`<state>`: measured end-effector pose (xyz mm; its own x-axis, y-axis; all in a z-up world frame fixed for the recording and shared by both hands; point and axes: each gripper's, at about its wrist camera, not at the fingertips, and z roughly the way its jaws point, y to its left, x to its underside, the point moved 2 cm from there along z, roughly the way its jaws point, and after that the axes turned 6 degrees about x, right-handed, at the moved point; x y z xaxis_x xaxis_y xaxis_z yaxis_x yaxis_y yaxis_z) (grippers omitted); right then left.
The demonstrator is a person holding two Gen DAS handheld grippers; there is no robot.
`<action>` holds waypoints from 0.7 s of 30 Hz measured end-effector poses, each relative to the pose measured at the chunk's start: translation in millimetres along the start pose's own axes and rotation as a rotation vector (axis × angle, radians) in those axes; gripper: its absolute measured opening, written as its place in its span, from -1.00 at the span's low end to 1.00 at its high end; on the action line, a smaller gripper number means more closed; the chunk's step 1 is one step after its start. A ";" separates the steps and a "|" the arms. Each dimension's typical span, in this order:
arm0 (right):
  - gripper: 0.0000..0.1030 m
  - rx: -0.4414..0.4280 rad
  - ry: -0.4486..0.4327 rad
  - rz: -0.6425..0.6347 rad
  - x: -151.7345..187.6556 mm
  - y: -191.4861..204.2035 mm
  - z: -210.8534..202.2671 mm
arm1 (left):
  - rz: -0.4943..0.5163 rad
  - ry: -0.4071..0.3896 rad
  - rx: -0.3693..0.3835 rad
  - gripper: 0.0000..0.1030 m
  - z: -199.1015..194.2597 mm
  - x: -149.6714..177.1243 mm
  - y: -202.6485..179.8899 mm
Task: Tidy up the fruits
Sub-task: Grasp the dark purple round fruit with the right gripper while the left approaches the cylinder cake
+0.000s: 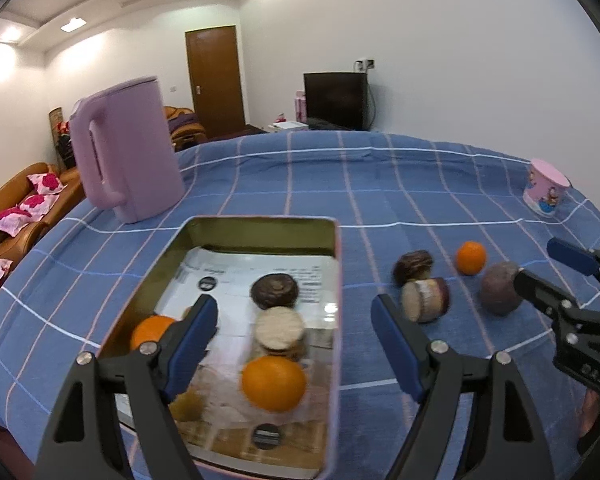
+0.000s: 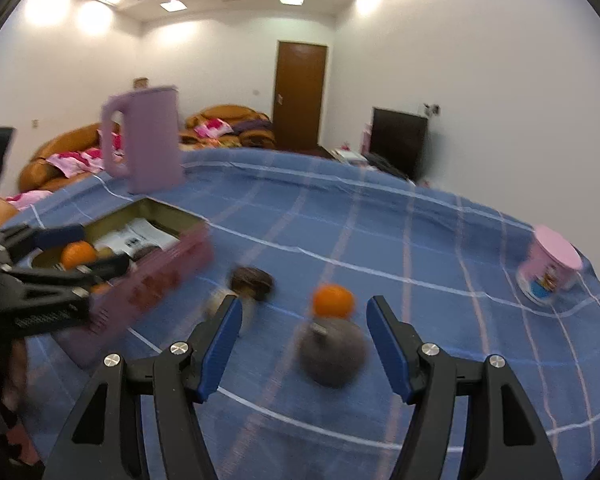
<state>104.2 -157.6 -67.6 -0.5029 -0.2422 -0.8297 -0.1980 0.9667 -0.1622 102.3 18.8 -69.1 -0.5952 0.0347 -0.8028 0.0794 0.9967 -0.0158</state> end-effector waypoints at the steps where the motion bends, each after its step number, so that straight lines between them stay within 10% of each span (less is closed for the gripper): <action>1: 0.29 0.015 0.010 0.003 1.8 -5.1 2.0 | 0.005 0.001 0.005 0.58 0.2 -0.3 -4.4; 21: 0.28 -0.088 0.243 0.059 11.0 -13.5 57.6 | 0.096 0.050 0.052 0.59 23.2 0.9 -60.2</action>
<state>149.9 -168.5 -105.3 -0.7013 -0.2083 -0.6818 -0.2290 0.9715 -0.0613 115.5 -42.9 -82.7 -0.6220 0.1347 -0.7713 0.1789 0.9835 0.0275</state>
